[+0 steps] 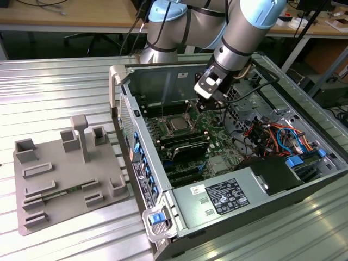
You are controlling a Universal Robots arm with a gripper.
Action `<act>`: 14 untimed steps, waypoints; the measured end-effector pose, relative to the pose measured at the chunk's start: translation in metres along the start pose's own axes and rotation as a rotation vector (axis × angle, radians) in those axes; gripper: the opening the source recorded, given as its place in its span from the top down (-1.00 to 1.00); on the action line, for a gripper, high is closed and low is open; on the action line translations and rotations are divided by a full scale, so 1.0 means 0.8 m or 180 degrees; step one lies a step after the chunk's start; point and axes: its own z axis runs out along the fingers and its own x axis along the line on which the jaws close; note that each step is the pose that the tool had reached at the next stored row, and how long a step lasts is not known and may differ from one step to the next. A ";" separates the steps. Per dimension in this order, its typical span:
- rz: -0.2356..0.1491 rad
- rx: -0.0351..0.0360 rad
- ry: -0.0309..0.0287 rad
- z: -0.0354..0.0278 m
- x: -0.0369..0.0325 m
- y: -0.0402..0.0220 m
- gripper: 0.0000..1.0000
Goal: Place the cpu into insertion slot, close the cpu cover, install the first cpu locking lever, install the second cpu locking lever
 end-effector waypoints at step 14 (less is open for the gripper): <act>0.0000 0.0000 0.0000 0.0019 0.0005 -0.0075 0.79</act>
